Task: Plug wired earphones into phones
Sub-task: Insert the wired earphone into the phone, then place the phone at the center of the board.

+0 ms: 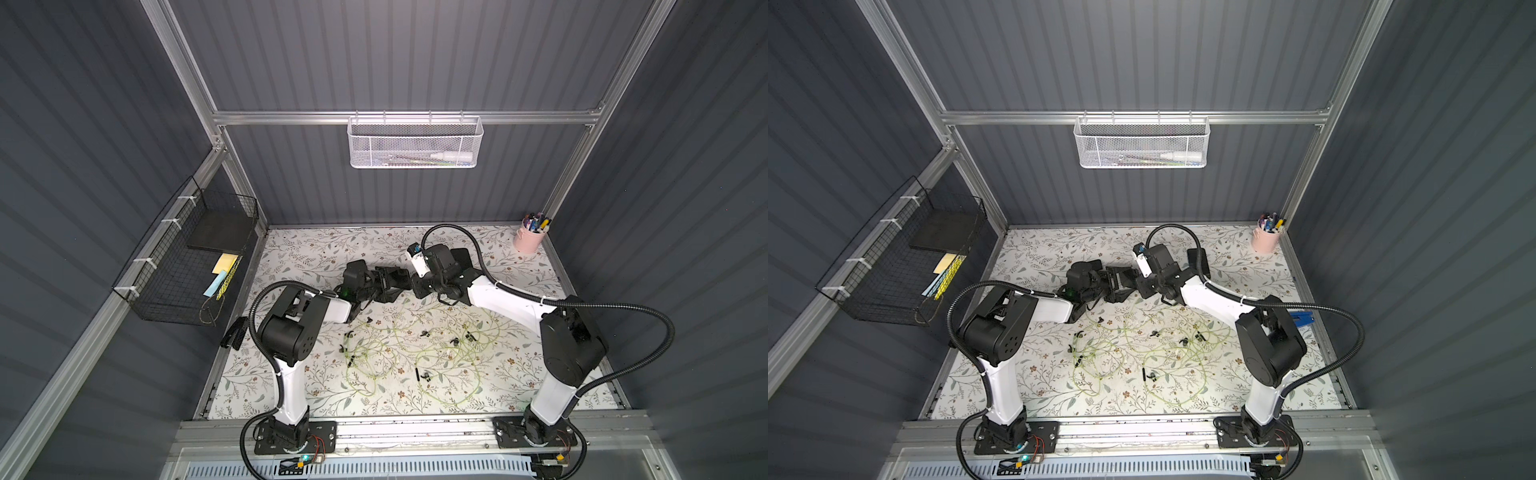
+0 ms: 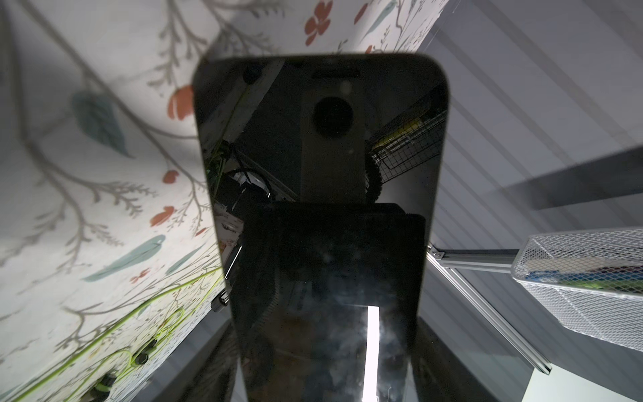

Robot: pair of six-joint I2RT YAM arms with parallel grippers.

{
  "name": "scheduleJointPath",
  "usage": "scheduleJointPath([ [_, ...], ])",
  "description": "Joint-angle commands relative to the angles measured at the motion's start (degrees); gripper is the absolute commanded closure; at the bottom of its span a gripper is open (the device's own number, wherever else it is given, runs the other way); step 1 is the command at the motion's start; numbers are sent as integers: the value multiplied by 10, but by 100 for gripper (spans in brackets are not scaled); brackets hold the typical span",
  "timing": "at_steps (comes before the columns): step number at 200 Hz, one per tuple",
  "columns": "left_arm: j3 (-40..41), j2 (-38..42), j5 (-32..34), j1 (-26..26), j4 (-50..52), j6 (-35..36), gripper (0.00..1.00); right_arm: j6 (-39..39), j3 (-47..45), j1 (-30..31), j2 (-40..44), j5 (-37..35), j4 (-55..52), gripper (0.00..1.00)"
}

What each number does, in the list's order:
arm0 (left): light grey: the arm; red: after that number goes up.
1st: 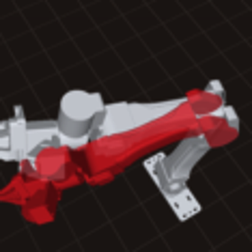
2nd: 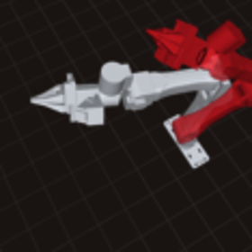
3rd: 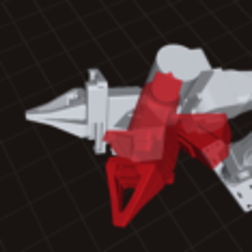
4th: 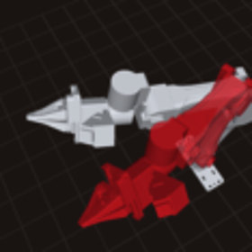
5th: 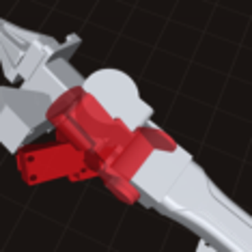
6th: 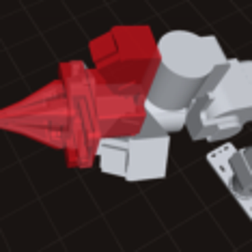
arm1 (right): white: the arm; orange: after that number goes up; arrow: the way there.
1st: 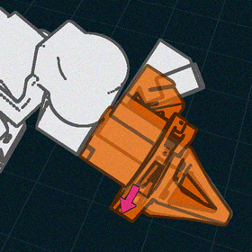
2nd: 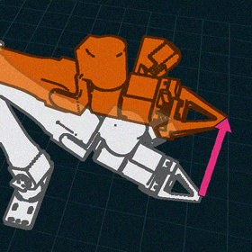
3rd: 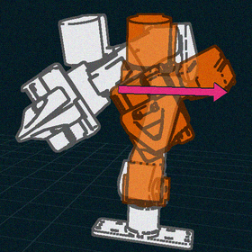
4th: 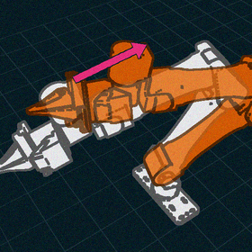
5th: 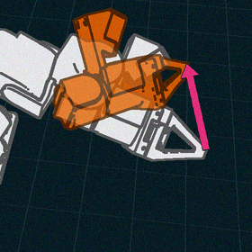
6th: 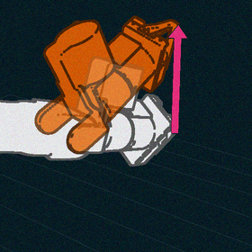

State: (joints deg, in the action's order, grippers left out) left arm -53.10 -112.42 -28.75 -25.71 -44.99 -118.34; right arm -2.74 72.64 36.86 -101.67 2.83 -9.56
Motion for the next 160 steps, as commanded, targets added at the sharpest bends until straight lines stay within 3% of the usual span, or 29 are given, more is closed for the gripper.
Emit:
scheduleJointPath([
  [1, -20, 16, -80, -25, -70, 2, 100, 8, 12, 3, -23, 36, 17, 100],
  [17, -24, 13, -79, -22, -27, 29, 100, -5, 10, 1, -13, 43, 11, 87],
  [29, -36, 11, -79, -17, 30, 66, 100, -15, 11, -2, -2, 43, -3, 65],
  [42, -58, 6, -78, -9, 110, 119, 100, -25, 12, -6, 12, 45, -24, 47],
  [62, -111, -1, -69, 0, 240, 208, 100, -41, 3, -19, 41, 53, -52, 34],
  [92, -221, -23, -22, 14, 454, 377, 100, -82, -36, -48, 94, 53, -63, 26],
  [127, -395, -79, 88, 20, 703, 591, 100, -137, -72, -114, 119, 30, -103, 21],
  [160, -502, -131, 179, 21, 830, 715, 100, -151, -80, -149, 125, 25, -140, 19],
])
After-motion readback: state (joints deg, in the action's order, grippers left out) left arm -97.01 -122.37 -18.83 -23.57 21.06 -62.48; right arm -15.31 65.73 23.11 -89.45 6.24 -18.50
